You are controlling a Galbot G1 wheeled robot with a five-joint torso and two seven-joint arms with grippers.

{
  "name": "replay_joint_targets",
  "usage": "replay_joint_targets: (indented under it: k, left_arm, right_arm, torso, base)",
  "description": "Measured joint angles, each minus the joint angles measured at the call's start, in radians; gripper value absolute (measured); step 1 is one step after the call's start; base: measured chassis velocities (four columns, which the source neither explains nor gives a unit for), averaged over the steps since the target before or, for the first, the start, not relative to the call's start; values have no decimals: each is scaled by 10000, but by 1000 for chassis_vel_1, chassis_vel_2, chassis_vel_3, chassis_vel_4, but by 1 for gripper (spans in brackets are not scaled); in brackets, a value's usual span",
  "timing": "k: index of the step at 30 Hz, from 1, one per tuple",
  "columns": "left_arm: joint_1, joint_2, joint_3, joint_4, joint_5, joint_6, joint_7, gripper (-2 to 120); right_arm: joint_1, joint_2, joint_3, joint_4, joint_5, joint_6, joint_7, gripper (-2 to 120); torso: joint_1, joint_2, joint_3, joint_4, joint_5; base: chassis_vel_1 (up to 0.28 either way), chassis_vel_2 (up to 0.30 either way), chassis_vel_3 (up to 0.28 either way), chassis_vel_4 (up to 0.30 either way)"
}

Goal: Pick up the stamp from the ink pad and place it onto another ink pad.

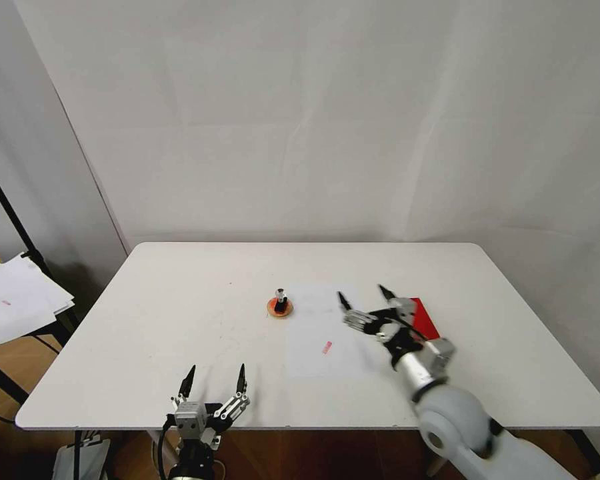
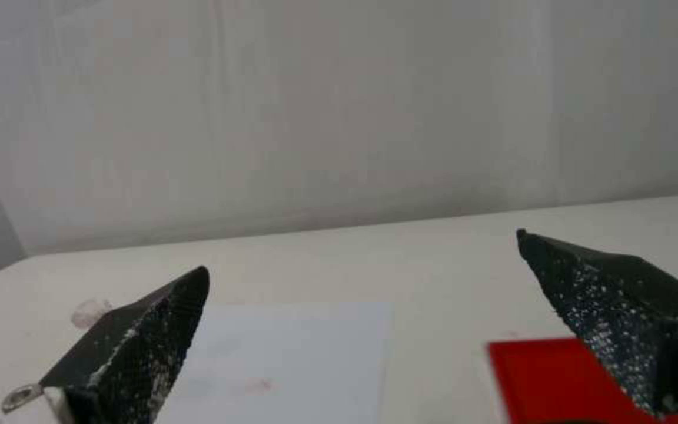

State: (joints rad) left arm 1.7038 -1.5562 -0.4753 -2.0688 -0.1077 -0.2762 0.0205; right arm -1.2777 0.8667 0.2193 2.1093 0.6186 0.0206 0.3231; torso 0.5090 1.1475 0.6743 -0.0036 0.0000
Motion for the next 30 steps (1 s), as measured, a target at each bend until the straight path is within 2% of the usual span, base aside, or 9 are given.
replay_joint_targets:
  k: [1,2,4,5,8,9,12,17,30]
  left_arm:
    - [0,0,0,0,0,0,0,102]
    - [0,0,0,0,0,0,0,102]
    - [0,3,-2,0,0,0,0,102]
    - [0,3,-2,0,0,0,0,102]
    - [0,2,-1,0,0,0,0,102]
    - [0,2,-1,0,0,0,0,102]
    - [0,1,-2,0,0,0,0,102]
    - [0,1,-1,0,0,0,0,102]
    - [0,1,-2,0,0,0,0,102]
  right_arm:
    - [0,0,0,0,0,0,0,100]
    - [-1636,236,939,580,-405,124,-6,100]
    - [-3220,723,1564,1044,-1106,443,-76,100]
    - [-3220,723,1564,1044,-1106,443,-76,100]
    - [-4891,1751,1642,1106,-2841,1088,-258,100]
    - [-4891,1751,1642,1106,-2841,1088,-258,100]
    - [-5260,2709,1557,928,-3944,1404,-331,100]
    - [-5269,3583,1612,872,-4409,1637,-424,100]
    - [-4786,4023,1553,727,-4572,1794,-698,100]
  torso:
    - [0,0,0,0,0]
    - [0,0,1,-5,5]
    - [-2,1,-1,0,-8]
    - [-2,1,-1,0,-8]
    - [-3,2,-1,-6,0]
    - [-3,2,-1,-6,0]
    - [-2,2,0,2,2]
    - [1,2,2,1,-2]
    - [1,0,2,0,-1]
  base:
    - [0,0,0,0]
    - [0,0,0,0]
    - [0,0,0,0]
    - [0,0,0,0]
    - [0,0,0,0]
    - [0,0,0,0]
    - [0,0,0,0]
    - [0,0,0,0]
    - [0,0,0,0]
